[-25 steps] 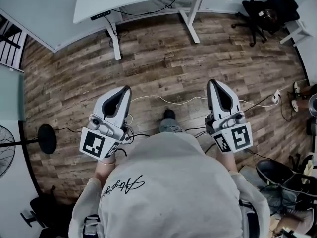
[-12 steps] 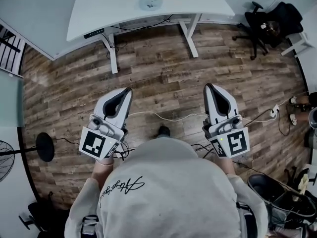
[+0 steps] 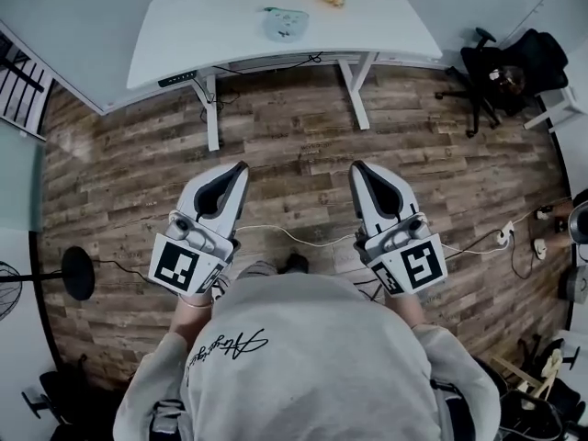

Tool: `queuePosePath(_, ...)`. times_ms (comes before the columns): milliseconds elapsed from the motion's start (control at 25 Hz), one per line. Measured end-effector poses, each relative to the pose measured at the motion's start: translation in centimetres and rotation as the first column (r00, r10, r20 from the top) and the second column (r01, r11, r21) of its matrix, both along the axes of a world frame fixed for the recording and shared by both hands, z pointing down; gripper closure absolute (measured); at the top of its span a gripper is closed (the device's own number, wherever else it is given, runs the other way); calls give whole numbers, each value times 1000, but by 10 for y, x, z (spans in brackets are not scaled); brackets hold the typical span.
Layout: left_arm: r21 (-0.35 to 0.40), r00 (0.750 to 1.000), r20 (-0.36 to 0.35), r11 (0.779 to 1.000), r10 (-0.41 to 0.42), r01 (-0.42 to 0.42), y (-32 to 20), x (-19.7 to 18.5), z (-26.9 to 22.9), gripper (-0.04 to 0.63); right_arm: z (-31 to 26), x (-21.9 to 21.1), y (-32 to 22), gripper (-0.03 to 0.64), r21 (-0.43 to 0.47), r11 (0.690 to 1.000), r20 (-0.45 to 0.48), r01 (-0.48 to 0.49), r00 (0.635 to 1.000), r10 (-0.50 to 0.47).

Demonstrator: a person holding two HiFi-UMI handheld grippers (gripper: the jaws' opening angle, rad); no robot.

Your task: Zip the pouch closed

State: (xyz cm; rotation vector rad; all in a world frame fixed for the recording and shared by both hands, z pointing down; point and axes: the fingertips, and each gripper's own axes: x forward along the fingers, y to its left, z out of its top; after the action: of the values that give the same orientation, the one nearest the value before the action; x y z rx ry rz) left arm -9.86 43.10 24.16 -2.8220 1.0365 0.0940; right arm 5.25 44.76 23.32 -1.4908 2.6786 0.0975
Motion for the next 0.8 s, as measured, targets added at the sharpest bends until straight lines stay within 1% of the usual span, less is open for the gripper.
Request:
queuePosePath(120, -9, 1000, 13, 1000, 8, -8, 0, -10, 4, 595, 2, -8, -3, 615, 2, 1000, 5, -6, 1000, 6)
queuePosePath(200, -20, 1000, 2, 1000, 11, -11, -4, -16, 6, 595, -2, -8, -7, 616, 20, 999, 23, -30, 999, 29)
queuePosePath(240, -29, 1000, -9, 1000, 9, -9, -6, -17, 6, 586, -4, -6, -9, 594, 23, 999, 48, -46, 998, 45)
queuePosePath(280, -38, 1000, -17, 999, 6, -7, -8, -19, 5, 334, -6, -4, -11, 389, 17, 998, 80, -64, 995, 62)
queuePosePath(320, -44, 1000, -21, 999, 5, -6, -9, -20, 5, 106, -6, -1, -12, 222, 7, 997, 107, -83, 991, 82)
queuePosePath(400, -40, 1000, -25, 999, -4, 3, -12, -24, 4, 106, -4, 6, -18, 149, -11, 992, 124, -129, 984, 130)
queuePosePath(480, -32, 999, -25, 999, -23, 22, -17, -28, 3, 106, -2, 12, -24, 117, -18, 986, 116, -163, 979, 164)
queuePosePath(680, -32, 999, 5, 998, -45, 46, -22, -36, 9, 106, 2, 15, -25, 110, -20, 982, 84, -187, 979, 188)
queuePosePath(800, -30, 999, 5, 998, -47, 47, -25, -40, 7, 106, 5, 11, -27, 110, -30, 983, 80, -180, 980, 181)
